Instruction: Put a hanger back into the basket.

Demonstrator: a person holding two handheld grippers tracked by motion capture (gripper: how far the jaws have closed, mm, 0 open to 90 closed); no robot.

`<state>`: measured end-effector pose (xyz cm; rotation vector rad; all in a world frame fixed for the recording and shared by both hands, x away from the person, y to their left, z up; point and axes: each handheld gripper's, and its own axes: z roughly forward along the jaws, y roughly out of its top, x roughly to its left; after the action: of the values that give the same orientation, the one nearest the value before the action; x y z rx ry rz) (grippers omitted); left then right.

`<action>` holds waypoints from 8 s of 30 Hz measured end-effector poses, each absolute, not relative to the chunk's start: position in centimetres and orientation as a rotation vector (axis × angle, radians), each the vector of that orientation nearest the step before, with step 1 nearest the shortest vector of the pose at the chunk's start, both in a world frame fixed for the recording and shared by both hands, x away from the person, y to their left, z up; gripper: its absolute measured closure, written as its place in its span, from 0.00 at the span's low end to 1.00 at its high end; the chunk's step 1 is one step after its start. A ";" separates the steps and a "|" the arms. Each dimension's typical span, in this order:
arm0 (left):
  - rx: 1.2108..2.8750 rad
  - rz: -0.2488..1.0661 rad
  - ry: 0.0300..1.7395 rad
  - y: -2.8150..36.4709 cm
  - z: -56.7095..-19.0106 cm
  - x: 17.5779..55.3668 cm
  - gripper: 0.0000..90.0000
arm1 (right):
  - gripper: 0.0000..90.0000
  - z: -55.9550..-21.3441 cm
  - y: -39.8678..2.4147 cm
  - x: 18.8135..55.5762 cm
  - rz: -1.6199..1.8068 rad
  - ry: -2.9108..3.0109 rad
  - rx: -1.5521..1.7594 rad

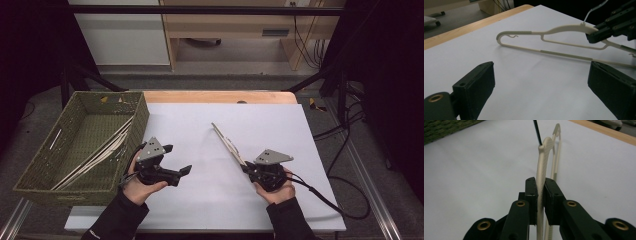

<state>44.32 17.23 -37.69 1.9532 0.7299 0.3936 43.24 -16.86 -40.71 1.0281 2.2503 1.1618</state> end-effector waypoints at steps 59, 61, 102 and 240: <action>2.246 0.286 0.412 13.4 -38.7 44.2 0.82 | 0.87 -39.9 -12.4 42.6 1.469 2.497 0.672; 2.247 0.286 0.411 13.3 -38.7 44.1 0.83 | 0.85 -39.9 -12.4 42.6 1.459 2.487 0.677; 2.023 0.307 0.635 16.9 -34.5 43.3 0.96 | 0.11 -40.3 -22.3 44.1 1.474 2.043 1.152; 1.958 0.506 1.018 40.1 -33.9 46.2 0.60 | 0.07 -40.7 -23.0 43.8 1.463 2.021 1.158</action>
<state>46.19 40.14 -33.88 1.9581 1.0181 0.5064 43.80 -22.99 -40.69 1.1579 2.0213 1.4632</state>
